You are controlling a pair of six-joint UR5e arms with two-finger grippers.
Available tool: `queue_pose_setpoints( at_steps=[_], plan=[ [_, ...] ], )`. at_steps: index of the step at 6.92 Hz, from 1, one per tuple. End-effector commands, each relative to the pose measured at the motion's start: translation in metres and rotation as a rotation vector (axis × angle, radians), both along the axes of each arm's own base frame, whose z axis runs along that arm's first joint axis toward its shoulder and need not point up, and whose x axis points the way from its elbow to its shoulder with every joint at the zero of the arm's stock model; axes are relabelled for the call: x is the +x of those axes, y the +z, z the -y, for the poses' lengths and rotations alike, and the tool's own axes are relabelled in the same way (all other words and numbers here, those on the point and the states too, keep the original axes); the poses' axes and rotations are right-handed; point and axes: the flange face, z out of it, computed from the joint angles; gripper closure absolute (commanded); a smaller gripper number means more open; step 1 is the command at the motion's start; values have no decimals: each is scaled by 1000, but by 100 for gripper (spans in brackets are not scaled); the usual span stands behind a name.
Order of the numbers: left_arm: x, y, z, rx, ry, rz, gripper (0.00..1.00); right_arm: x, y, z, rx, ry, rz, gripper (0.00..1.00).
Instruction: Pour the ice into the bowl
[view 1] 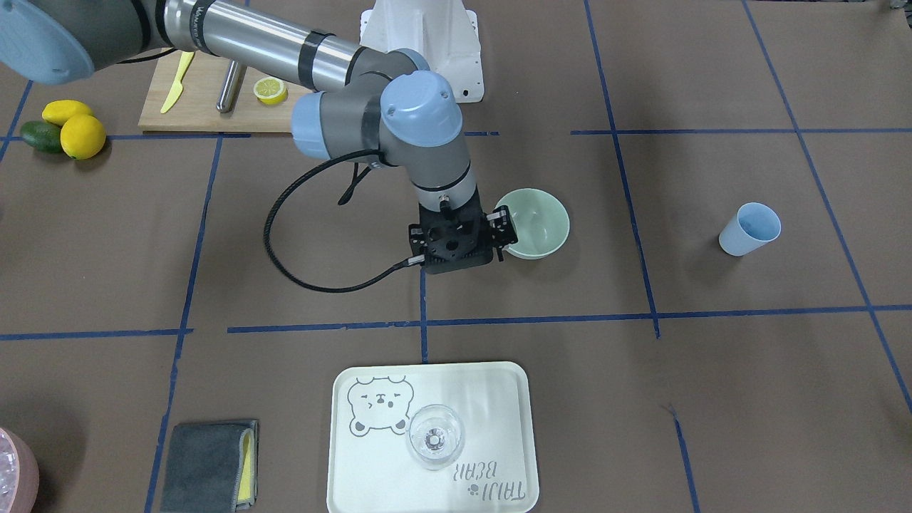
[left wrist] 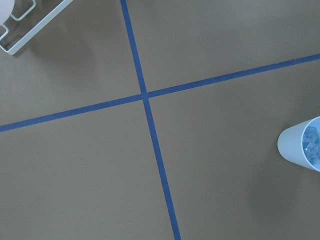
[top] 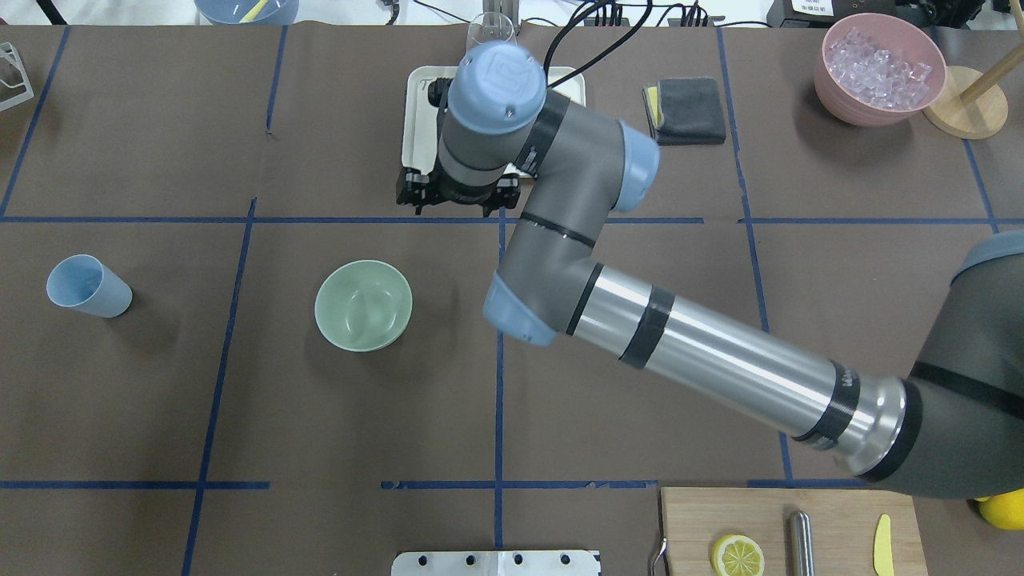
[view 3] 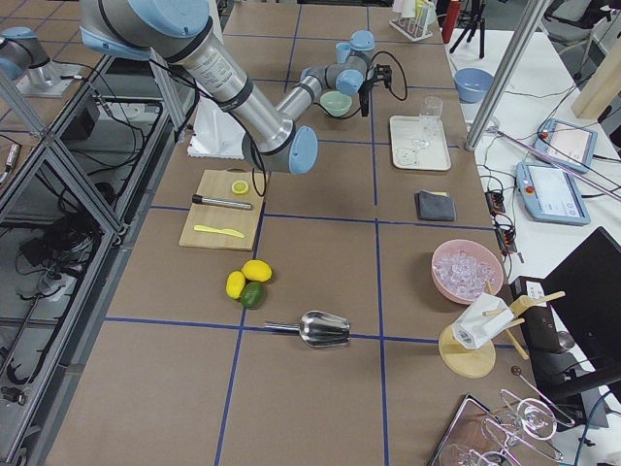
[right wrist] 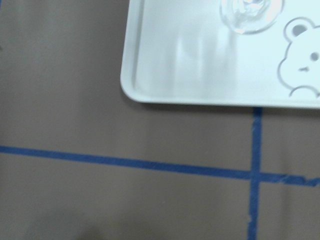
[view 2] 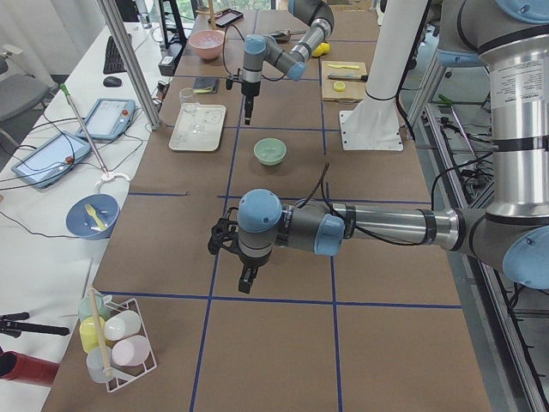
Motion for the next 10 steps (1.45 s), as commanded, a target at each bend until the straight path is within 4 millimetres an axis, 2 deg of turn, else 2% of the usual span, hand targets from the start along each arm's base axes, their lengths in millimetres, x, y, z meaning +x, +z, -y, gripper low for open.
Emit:
queue_pose_setpoints(
  at_steps=[1, 2, 3, 4, 5, 6, 7, 8, 9, 10],
  plan=[
    [3, -21, 17, 73, 2, 5, 0, 111, 56, 58, 49, -47, -94, 0],
    [4, -43, 37, 121, 3, 6, 0, 183, 86, 79, 127, -143, -142, 0],
    [6, -54, 52, 146, 8, 3, 0, 251, 136, 103, 169, -196, -167, 0],
    [5, -74, 69, 188, 5, 2, 0, 318, 195, 119, 212, -231, -203, 0],
    [5, -105, 79, 286, 5, 0, 0, 388, 250, 123, 233, -244, -226, 0],
    [6, -117, 85, 421, 8, -6, 0, 450, 303, 111, 226, -243, -241, 0],
    [5, -121, 81, 494, -6, -17, 0, 505, 351, 90, 196, -228, -234, 0],
    [11, -134, 80, 424, -117, -89, 0, 550, 409, 52, 114, -194, -188, 0],
    [36, -135, 69, 427, -159, -143, 0, 575, 432, 20, 100, -174, -199, 0],
    [66, -125, 58, 436, -214, -121, 0, 580, 435, -1, 105, -170, -203, 0]
  ],
)
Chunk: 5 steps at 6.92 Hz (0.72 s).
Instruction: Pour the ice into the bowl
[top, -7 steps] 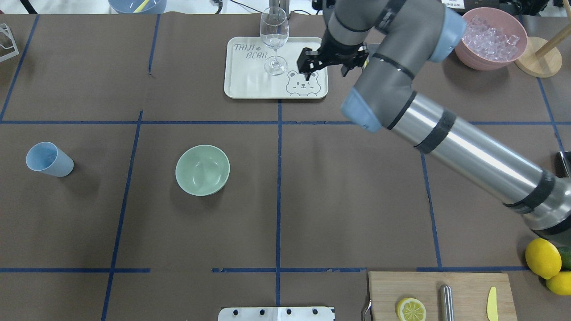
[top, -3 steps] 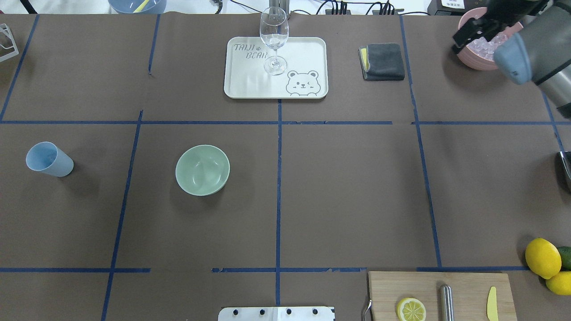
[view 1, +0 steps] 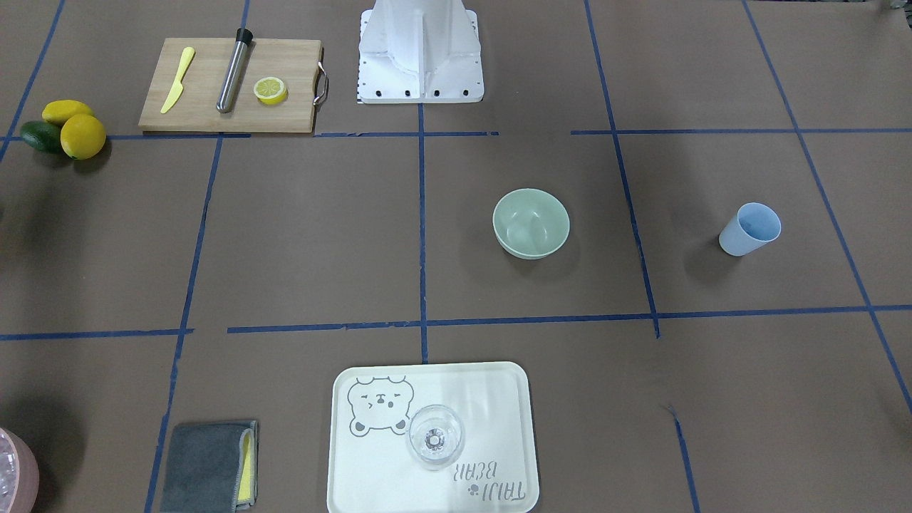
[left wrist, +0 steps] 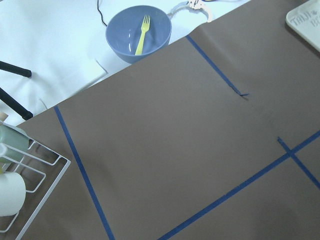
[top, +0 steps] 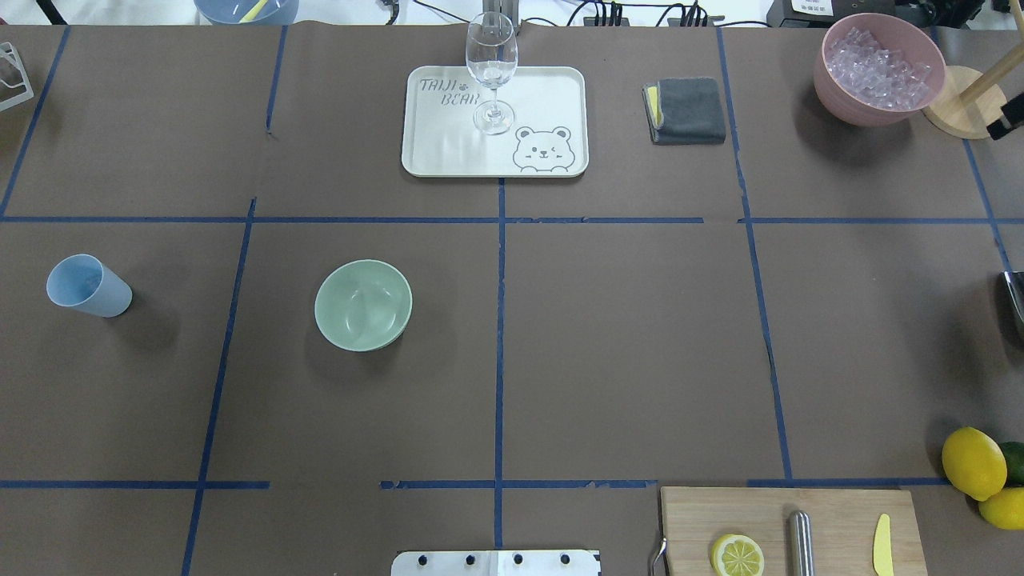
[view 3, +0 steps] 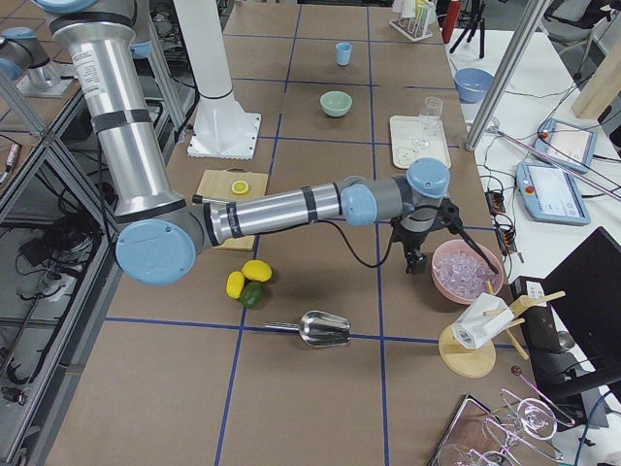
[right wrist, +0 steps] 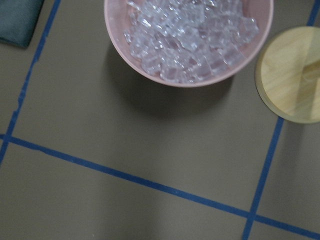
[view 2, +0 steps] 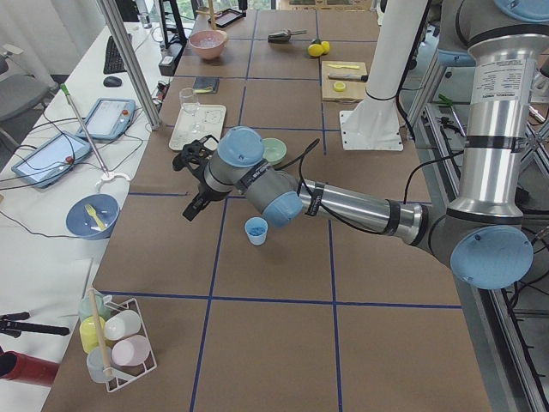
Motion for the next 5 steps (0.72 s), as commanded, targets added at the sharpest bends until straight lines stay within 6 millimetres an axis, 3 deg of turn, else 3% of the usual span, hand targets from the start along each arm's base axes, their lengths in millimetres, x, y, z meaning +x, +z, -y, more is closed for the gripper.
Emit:
queue_pose_setpoints(
  at_steps=[1, 3, 5],
  plan=[
    [73, 6, -20, -54, -112, -61, 0, 19, 18, -39, -11, 16, -2, 0],
    [137, 42, -84, -103, -210, -123, 0, 20, 28, -50, -12, 22, -19, 0],
    [170, 69, -125, -123, -300, -139, 0, 20, 30, -51, -16, 23, -21, 0]
  ],
)
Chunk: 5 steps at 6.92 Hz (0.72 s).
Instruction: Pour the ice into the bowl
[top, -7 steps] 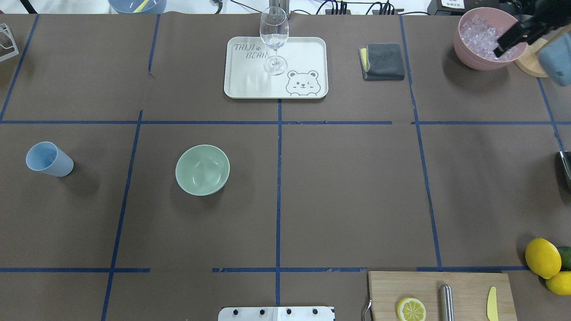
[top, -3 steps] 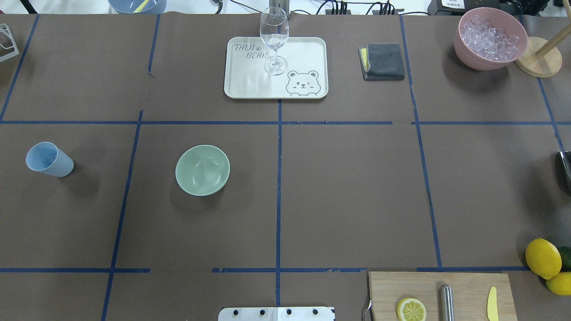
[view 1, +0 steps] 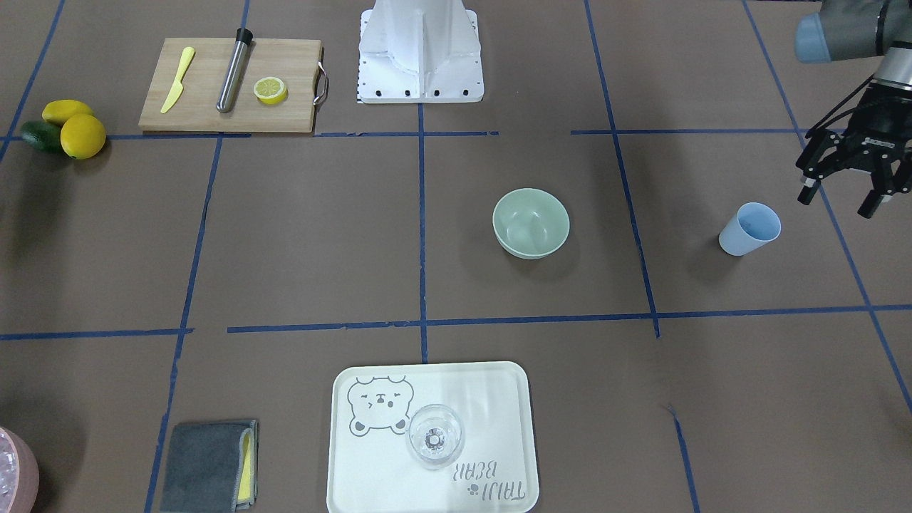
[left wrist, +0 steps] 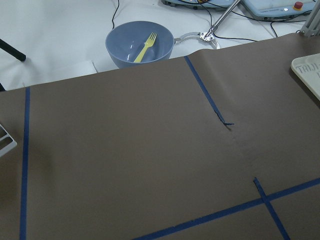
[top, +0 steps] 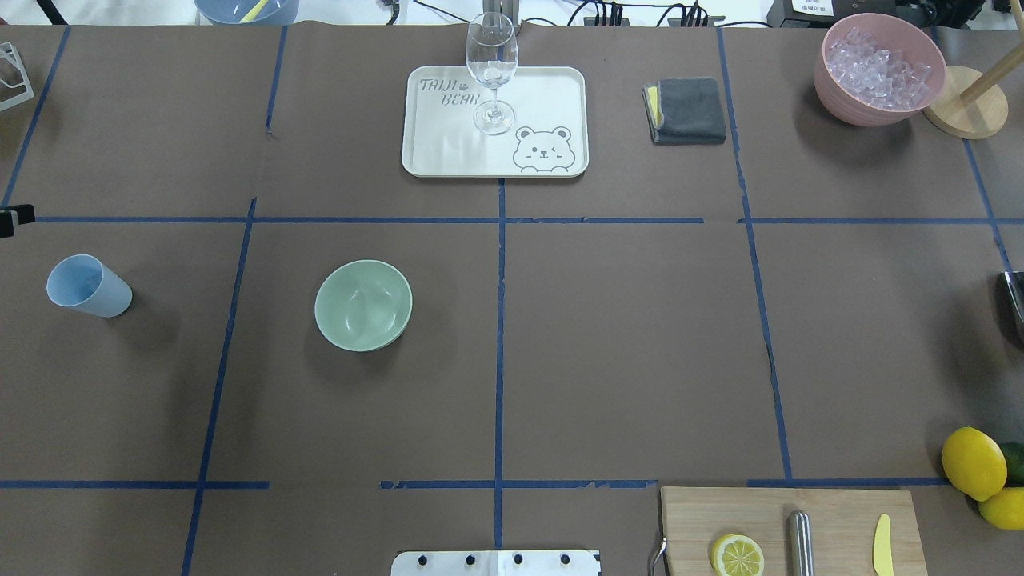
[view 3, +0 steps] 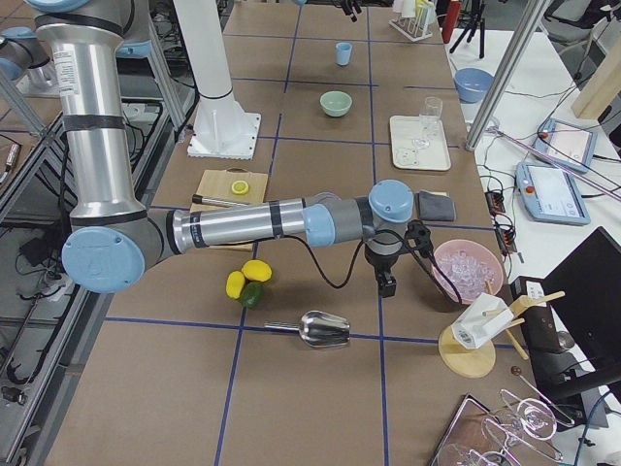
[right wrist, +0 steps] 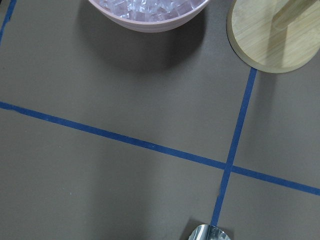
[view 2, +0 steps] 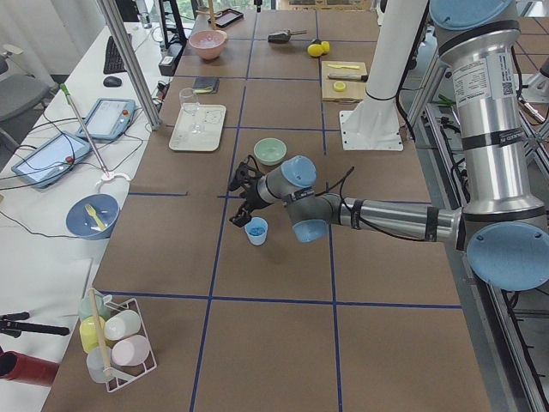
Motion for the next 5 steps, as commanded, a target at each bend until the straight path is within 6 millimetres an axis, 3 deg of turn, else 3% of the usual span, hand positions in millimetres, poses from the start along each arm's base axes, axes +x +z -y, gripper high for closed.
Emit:
queue_pose_setpoints(
  at_steps=[1, 3, 5],
  plan=[
    [29, 22, -40, -18, -75, -10, 0, 1, 3, -2, -4, 4, -2, 0],
    [72, 31, -67, -18, -121, 2, 0, 1, 6, -5, -7, 0, -3, 0],
    [96, 41, -82, -10, -92, 32, 0, 3, 9, -11, -13, 3, -7, 0]
  ],
)
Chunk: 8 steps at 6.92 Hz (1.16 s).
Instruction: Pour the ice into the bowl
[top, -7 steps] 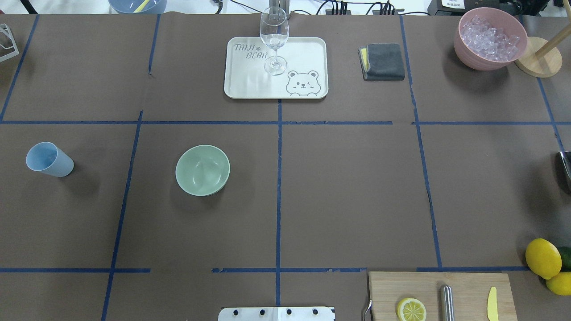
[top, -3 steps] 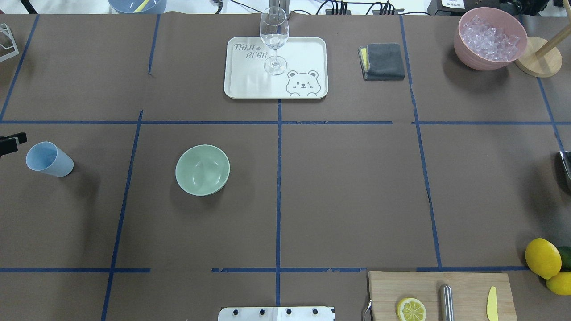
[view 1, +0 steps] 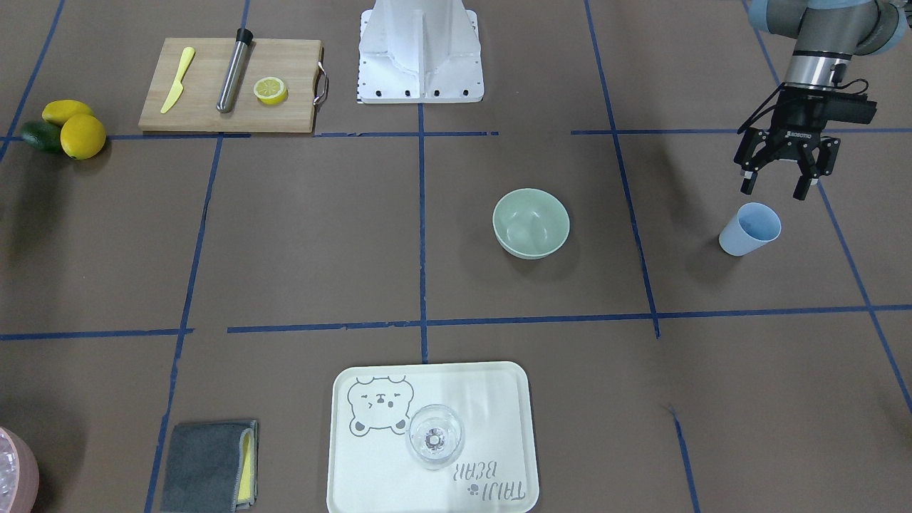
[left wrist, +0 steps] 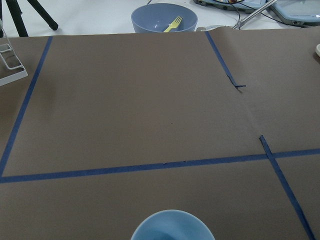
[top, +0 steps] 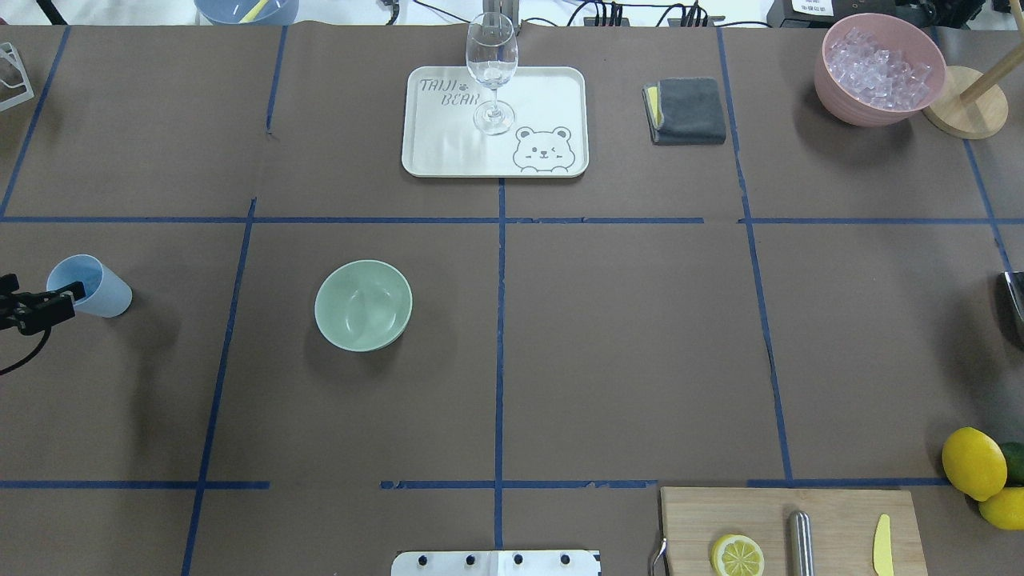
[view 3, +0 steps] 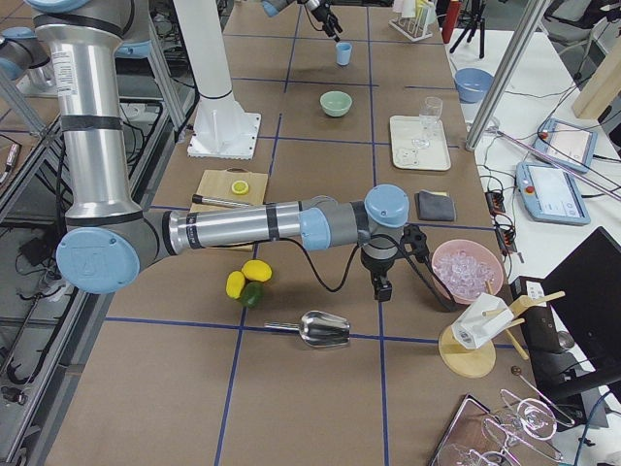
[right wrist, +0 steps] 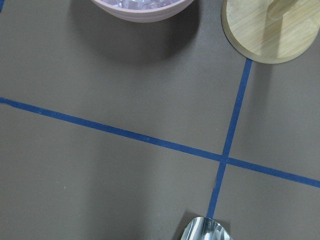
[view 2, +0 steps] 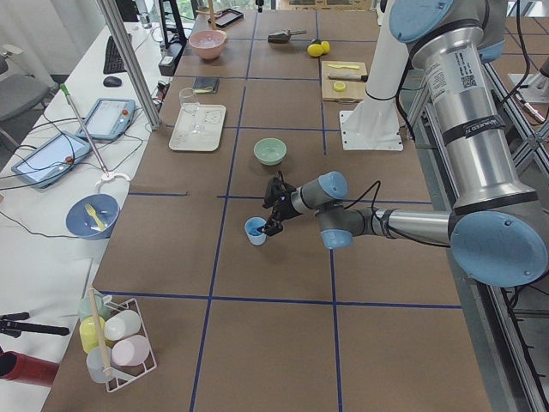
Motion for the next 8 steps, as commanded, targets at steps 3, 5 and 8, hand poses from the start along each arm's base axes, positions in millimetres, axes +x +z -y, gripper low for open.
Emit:
queue_pose_setpoints(
  at_steps=[3, 5, 8],
  plan=[
    [37, 34, -26, -33, 8, 35, 0, 2, 2, -9, -1, 1, -6, 0],
    [40, 44, -25, -39, 8, 49, 0, 1, 2, -9, -1, 2, -10, 0],
    [66, 49, -9, -19, -11, 47, 0, 1, 2, -9, -2, 3, -10, 0]
  ],
)
